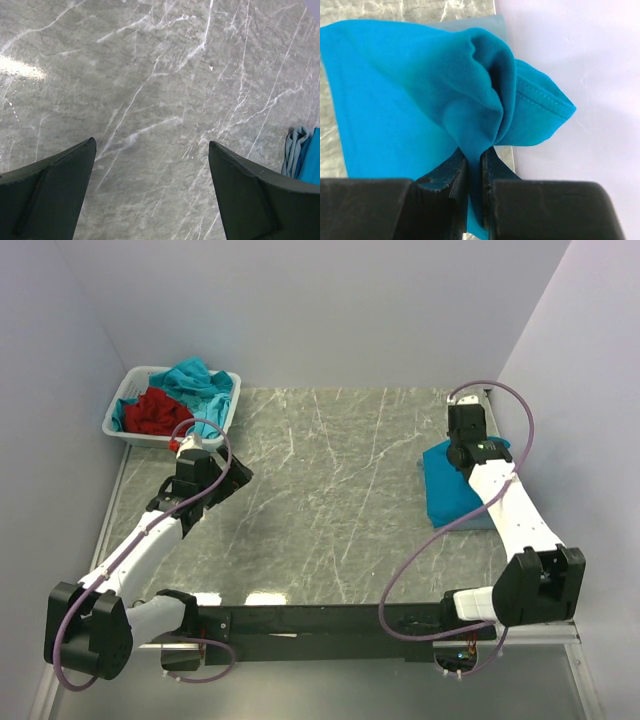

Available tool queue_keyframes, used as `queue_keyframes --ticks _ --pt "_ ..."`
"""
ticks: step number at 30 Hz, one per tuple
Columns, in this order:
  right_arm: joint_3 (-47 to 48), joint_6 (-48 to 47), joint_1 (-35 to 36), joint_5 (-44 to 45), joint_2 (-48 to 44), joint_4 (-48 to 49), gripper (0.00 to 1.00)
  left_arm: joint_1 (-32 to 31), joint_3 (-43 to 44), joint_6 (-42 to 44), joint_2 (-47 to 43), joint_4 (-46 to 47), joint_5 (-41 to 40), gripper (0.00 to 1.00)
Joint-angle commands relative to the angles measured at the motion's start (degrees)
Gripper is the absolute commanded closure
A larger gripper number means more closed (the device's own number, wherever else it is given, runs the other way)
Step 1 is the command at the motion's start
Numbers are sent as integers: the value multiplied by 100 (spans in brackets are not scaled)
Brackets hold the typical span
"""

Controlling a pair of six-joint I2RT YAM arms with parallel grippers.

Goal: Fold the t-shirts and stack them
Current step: Neatly place the folded tshirt to the corner

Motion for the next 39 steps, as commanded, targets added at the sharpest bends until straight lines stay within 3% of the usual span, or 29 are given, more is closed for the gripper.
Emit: queue_keyframes --ticks 1,8,15,16,17,18,19,21,22,23,31,35,39 --pt "-3 -617 -285 -415 213 803 100 -20 79 134 -18 124 -3 0" --pt "13 -882 -715 -1250 609 874 100 -20 79 169 8 177 6 1" --pt "23 -856 -927 -1260 961 900 100 -28 44 196 8 186 -20 1" --pt "14 -795 -980 -1269 1049 892 96 -28 53 196 8 186 -38 1" --pt "31 -707 -998 -1251 1145 900 87 -28 53 196 -1 186 -46 1" --pt "58 -707 -998 -1251 1146 892 87 -20 53 187 -1 177 -47 1" --pt "84 -611 -1007 -1182 1251 857 71 -20 53 196 -9 177 -55 1" --pt "163 -400 -1033 -1076 1339 848 55 -20 53 196 -9 168 -64 1" --pt "172 -321 -1068 -945 1418 874 37 -20 53 187 -9 177 -73 1" --pt "207 -250 -1094 -891 1436 891 12 -20 62 187 -9 160 -73 1" --pt "409 514 -1147 -530 1358 971 9 -20 88 143 -53 89 -161 1" --pt "506 936 -1147 -741 1068 865 8 -20 141 73 -106 -24 -249 1" --pt "533 1532 -1139 -1546 411 742 7 -20 263 -59 -132 -218 -354 0"
